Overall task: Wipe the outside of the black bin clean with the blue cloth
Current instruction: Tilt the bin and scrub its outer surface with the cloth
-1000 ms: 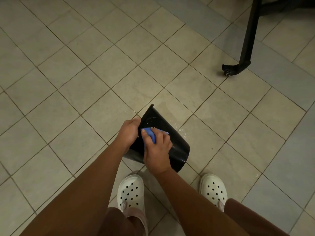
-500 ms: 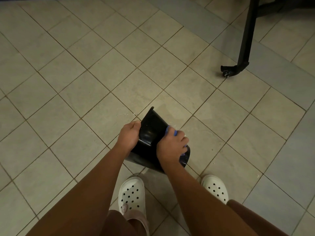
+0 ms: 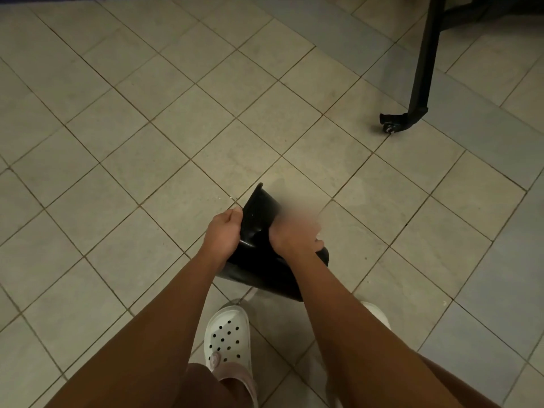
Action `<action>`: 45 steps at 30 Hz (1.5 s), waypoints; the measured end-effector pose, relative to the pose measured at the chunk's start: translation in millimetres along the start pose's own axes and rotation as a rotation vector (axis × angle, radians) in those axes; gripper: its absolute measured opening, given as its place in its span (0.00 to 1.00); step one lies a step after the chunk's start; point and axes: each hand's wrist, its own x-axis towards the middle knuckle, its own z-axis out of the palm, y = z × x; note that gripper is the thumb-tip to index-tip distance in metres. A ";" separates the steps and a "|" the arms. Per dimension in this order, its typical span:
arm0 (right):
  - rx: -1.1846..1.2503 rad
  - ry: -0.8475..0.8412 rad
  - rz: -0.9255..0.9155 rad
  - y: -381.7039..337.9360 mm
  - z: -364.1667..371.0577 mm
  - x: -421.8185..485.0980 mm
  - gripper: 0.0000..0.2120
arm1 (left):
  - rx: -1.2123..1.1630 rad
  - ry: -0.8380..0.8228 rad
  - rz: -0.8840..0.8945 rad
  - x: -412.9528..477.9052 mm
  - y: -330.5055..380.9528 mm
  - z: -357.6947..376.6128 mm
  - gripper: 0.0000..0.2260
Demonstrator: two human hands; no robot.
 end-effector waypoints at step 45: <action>0.037 0.189 -0.414 -12.1 29.5 3.0 0.22 | -0.111 -0.034 -0.064 -5.1 5.7 -2.7 0.16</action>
